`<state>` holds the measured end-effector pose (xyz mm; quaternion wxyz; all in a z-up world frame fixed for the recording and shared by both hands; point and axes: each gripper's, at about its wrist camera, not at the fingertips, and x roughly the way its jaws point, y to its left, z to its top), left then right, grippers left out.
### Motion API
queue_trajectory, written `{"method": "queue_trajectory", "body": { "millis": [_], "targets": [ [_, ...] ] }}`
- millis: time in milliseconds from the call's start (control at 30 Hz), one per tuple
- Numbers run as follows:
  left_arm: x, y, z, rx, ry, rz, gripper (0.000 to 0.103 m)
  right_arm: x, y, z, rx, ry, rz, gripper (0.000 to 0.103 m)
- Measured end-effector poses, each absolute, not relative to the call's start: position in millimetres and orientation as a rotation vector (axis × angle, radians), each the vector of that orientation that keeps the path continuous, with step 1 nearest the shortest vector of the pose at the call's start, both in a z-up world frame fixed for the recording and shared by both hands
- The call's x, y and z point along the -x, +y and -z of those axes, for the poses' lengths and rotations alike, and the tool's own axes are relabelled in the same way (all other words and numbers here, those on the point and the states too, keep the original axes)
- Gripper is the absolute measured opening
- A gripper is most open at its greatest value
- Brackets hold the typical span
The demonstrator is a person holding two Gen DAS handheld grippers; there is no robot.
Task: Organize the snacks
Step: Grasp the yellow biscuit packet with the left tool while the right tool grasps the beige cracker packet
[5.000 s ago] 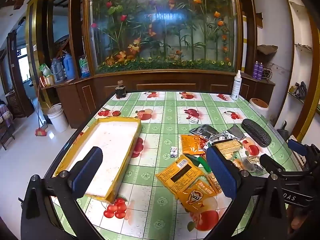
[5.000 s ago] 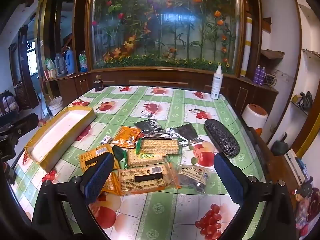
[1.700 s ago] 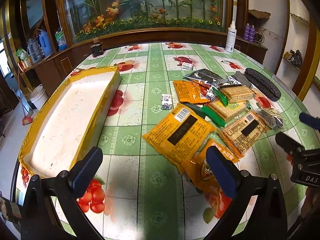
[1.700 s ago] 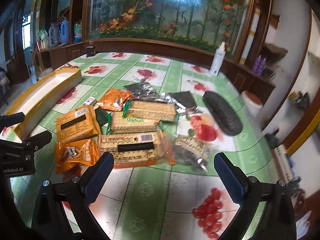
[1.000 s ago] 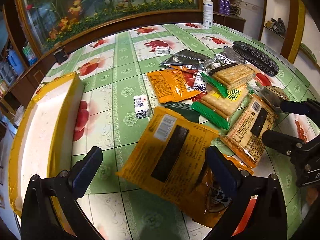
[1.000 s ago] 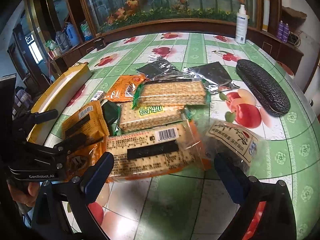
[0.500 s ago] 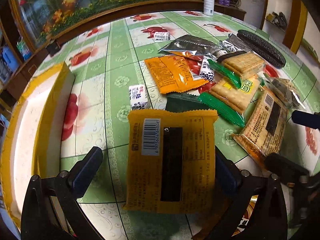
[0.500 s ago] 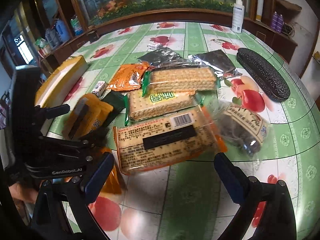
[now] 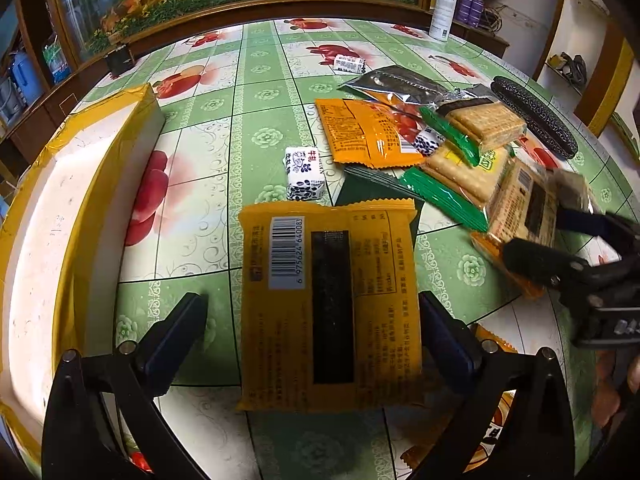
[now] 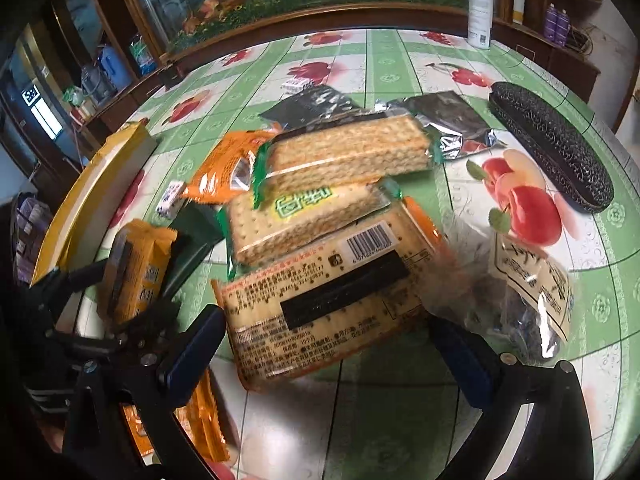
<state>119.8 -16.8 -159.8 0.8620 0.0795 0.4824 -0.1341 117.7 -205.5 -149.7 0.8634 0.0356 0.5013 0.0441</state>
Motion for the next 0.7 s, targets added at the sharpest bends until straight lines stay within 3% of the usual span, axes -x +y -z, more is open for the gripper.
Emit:
{"method": "queue_trajectory", "body": {
  "millis": [133,267,500,567,600,633,667,700],
  "targets": [
    [-116,-13,159,-0.163,1.016,0.28,0.103,-119,-220,140,0.057,1.075,0.035,0.103],
    [-117,-13,159,-0.145,1.013,0.252,0.103,-115,-246,136,-0.186,1.111,0.047,0.103],
    [-129,-19,159,-0.12,1.021,0.208,0.103,-142,-238,159,-0.106,1.075,0.209,0.101],
    [-132,-22,159,-0.124,1.018,0.208,0.103,-140,-239,158,-0.091,1.038,0.199,0.097],
    [-132,-23,160,-0.122,1.017,0.204,0.103,-138,-240,156,-0.079,1.019,0.186,0.087],
    [-131,-23,159,-0.121,1.013,0.202,0.103,-134,-241,153,-0.065,0.998,0.171,0.062],
    [-130,-23,159,-0.119,1.007,0.202,0.101,-133,-242,151,-0.053,0.992,0.179,0.057],
    [-127,-23,157,-0.117,0.991,0.207,0.089,-132,-244,150,-0.052,0.998,0.177,0.056]
  ]
}}
